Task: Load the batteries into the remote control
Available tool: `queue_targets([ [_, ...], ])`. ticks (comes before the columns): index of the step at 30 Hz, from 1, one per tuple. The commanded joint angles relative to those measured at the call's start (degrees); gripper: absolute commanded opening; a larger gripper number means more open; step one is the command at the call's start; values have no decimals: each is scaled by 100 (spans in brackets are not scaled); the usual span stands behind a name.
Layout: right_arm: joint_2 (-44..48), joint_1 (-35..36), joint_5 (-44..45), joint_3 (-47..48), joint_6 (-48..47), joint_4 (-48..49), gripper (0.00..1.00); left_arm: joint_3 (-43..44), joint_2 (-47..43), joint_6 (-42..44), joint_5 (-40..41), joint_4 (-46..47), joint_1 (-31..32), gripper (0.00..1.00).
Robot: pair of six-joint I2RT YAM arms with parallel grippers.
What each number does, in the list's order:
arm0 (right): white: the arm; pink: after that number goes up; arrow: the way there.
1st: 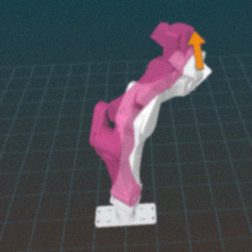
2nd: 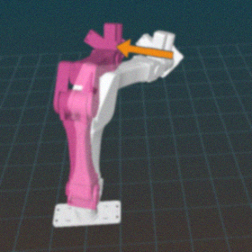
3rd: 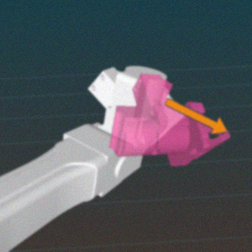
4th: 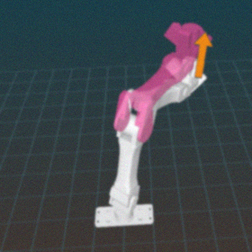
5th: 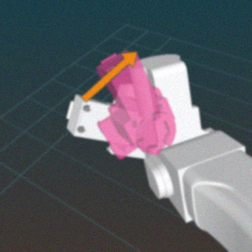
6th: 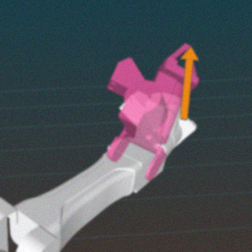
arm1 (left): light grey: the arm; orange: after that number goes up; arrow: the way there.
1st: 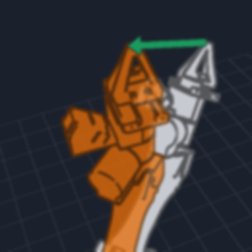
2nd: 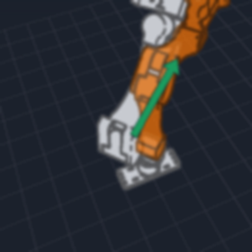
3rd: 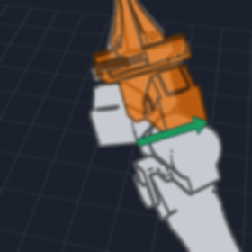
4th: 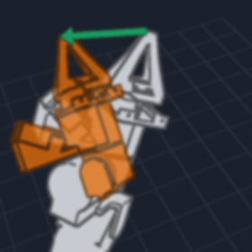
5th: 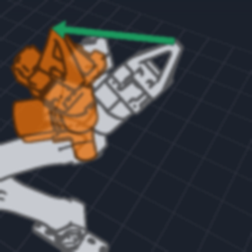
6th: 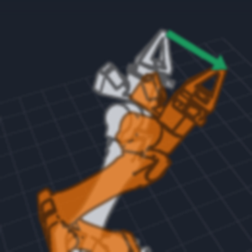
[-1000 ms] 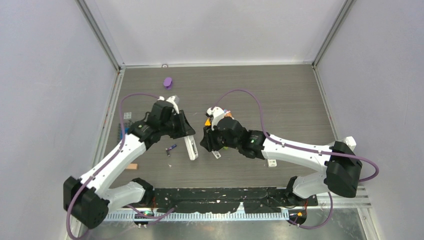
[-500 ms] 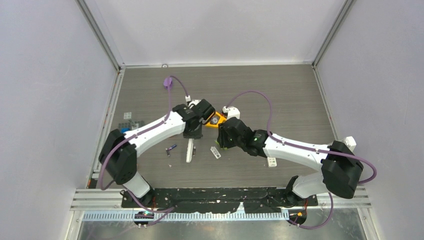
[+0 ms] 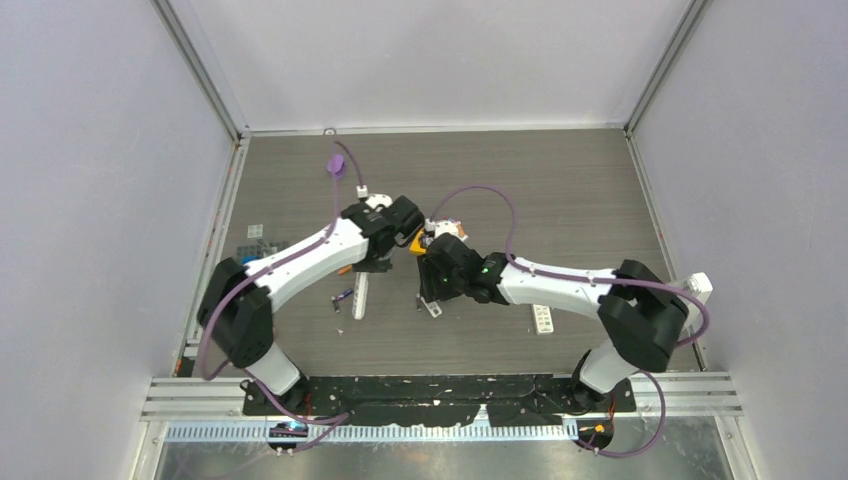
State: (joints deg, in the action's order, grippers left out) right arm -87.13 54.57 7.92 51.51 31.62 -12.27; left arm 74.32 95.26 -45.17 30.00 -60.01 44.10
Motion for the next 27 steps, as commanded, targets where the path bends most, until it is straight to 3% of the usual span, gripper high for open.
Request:
queue_targets([
  [1,-471,120,-117,720,-212,-144,53,-329,-1353,-216,529,-184,-330,0],
  [4,-881,243,159,1149,-271,-324,54,-599,-2011,-191,555,-154,-439,0],
  [11,-1549,393,598,1608,-102,-790,44,-986,-2865,-146,443,-136,-512,0],
  [27,-2109,522,389,1844,-116,-1092,33,-1508,-3430,-41,56,89,-700,0],
])
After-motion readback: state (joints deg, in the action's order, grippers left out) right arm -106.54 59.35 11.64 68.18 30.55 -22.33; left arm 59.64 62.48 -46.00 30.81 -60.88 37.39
